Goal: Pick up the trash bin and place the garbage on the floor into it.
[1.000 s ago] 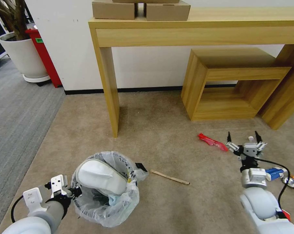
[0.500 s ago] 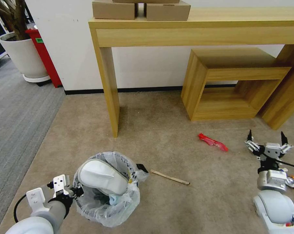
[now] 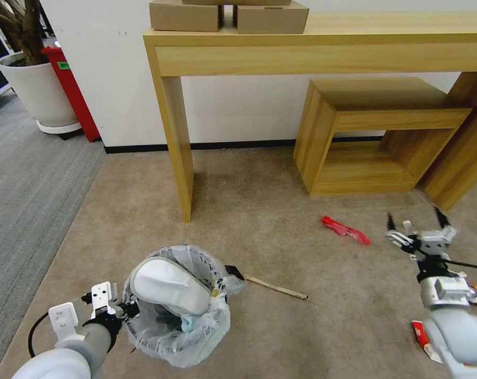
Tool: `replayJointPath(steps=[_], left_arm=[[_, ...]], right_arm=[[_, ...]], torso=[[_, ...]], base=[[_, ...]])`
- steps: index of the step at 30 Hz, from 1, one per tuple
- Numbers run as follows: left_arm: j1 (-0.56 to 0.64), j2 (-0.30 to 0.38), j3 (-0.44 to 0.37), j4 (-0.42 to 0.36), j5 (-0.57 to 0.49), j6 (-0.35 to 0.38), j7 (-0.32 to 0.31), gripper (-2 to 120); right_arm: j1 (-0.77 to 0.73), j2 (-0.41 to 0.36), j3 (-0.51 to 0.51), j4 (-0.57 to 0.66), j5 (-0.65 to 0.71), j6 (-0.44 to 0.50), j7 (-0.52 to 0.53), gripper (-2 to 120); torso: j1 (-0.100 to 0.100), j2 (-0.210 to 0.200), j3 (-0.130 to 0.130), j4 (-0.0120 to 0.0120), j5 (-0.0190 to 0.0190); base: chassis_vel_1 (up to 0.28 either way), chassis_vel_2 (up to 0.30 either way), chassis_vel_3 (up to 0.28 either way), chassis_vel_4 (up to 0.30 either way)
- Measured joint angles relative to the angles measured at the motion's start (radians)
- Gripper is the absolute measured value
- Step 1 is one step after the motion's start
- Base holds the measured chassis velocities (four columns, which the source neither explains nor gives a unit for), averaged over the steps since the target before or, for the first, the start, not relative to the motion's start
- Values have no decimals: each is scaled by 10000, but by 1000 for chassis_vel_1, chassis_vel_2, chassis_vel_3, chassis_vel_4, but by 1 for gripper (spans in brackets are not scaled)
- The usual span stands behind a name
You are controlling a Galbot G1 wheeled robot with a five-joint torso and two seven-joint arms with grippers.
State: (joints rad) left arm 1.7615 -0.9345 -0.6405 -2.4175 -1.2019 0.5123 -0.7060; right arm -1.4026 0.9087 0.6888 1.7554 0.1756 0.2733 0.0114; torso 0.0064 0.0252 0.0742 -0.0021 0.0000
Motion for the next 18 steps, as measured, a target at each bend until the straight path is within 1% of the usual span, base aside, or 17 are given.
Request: replayJointPath(steps=[1,2,3,4,5,6,8,9,11,12,15,16,17,18], left_arm=[[-4,-12,-11,-9,-24,0,-24,0],[12,-47,-17,-9,-22,-2,-31,0],[12,-47,-17,-9,-22,-2,-31,0],[33,-87,-25,-7,-2,-19,-31,0],[60,-124,-44,6,12,-23,-36,0],[60,-124,-44,6,12,-23,-36,0],[64,-202,-124,36,23,-76,-61,0],[64,-202,-124,36,23,-76,-61,0],[46,-270,-186,93,24,-134,-97,0],[46,-270,-186,93,24,-134,-97,0],[28,-323,-308,235,10,-198,-161,0],[28,-323,-308,235,10,-198,-161,0],[10,-326,-332,273,4,-220,-170,0],[-27,-326,-360,358,-4,-271,-192,0]], right_arm=[[374,-461,-438,-467,30,383,-833,100],[634,-716,-774,-797,114,741,-1397,100],[634,-716,-774,-797,114,741,-1397,100],[964,-993,-1168,-1153,212,1054,-1923,100],[1303,-1237,-1545,-1426,348,1289,-2338,100],[1303,-1237,-1545,-1426,348,1289,-2338,100],[2312,-1758,-2554,-2184,630,1859,-3229,100],[2312,-1758,-2554,-2184,630,1859,-3229,100],[3120,-2073,-3506,-2761,630,2116,-3822,100],[3120,-2073,-3506,-2761,630,2116,-3822,100],[4150,-2173,-4925,-3351,537,2155,-4055,100],[4150,-2173,-4925,-3351,537,2155,-4055,100],[4345,-2169,-5201,-3440,532,2125,-4058,100],[4772,-2148,-5783,-3636,518,2049,-4047,100]], torso=[[0,0,1,2,3],[0,0,0,-3,6],[0,0,0,-3,6],[0,0,1,0,1],[1,-1,1,0,5],[1,-1,1,0,5],[1,0,0,3,1],[1,0,0,3,1],[0,0,1,0,1],[0,0,1,0,1],[0,-1,1,0,3],[0,-1,1,0,3],[0,-1,1,1,4],[1,0,0,0,1]], base=[[0,0,0,0],[0,0,0,0],[0,0,0,0],[0,0,0,0],[0,0,0,0],[0,0,0,0],[0,0,0,0],[0,0,0,0],[0,0,0,0],[0,0,0,0],[0,0,0,0],[0,0,0,0],[0,0,0,0],[0,0,0,0]])
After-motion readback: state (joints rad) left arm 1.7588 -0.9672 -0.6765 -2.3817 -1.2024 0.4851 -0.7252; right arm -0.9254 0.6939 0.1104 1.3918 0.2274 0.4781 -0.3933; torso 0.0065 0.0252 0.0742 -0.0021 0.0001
